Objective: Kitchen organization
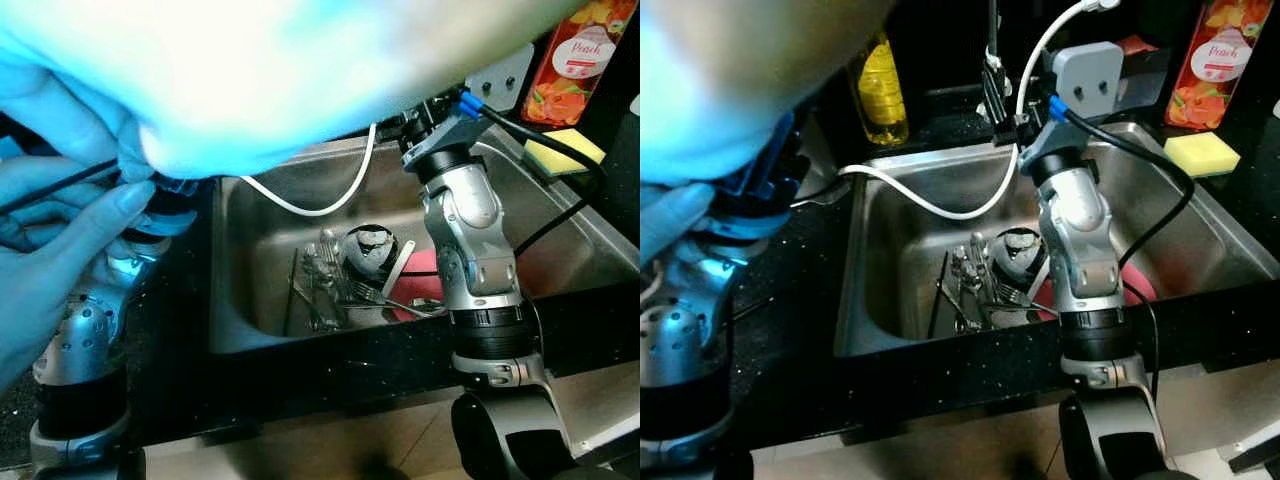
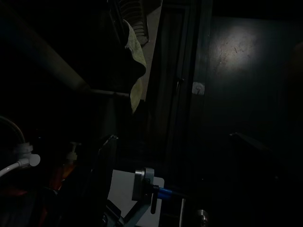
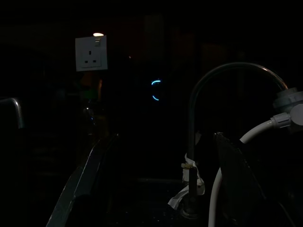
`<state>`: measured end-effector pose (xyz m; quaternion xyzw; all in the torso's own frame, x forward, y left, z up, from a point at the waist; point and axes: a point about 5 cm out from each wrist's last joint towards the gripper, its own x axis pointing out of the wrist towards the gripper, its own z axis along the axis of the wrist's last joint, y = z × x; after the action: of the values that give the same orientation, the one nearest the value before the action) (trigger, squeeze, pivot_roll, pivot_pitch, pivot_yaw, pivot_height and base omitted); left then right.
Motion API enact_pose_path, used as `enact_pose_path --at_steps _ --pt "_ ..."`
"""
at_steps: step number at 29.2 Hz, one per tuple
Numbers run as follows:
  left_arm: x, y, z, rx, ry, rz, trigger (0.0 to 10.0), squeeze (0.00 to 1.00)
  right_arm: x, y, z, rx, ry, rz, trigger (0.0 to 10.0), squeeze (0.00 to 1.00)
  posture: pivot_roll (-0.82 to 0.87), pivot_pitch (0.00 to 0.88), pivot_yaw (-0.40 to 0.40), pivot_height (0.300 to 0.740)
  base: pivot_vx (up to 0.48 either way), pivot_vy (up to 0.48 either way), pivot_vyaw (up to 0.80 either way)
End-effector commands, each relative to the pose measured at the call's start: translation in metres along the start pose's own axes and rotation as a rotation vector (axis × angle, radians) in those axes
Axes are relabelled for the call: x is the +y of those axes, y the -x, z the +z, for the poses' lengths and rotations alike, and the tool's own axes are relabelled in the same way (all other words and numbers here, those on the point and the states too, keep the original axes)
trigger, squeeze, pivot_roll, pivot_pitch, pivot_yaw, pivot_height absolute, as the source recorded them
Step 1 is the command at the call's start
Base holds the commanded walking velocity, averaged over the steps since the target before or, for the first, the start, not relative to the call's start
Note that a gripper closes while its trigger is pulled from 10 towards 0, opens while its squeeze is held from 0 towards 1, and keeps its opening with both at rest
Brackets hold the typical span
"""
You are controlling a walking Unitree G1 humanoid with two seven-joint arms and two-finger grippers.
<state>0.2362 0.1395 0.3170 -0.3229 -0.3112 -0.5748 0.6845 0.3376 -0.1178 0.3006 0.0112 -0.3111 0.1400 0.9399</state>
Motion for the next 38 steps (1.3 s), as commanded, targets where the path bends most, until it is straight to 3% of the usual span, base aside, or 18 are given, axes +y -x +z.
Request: enact_pose_path --at_steps 1,38 --pt "0.0010 -0.0008 0.0017 -0.006 -0.003 -0.004 10.0 0.00 0.0040 -0.0019 0.0010 -0.007 -0.002 0.012 10.0 0.00 -0.09 0.000 0.098 0.740 0.000 0.000 0.00" --pt "-0.0011 0.0010 0.0015 -0.007 -0.012 0.001 10.0 0.00 0.0047 -0.0017 0.0004 -0.004 -0.007 0.014 10.0 0.00 -0.08 0.000 0.089 0.740 0.000 0.000 0.00"
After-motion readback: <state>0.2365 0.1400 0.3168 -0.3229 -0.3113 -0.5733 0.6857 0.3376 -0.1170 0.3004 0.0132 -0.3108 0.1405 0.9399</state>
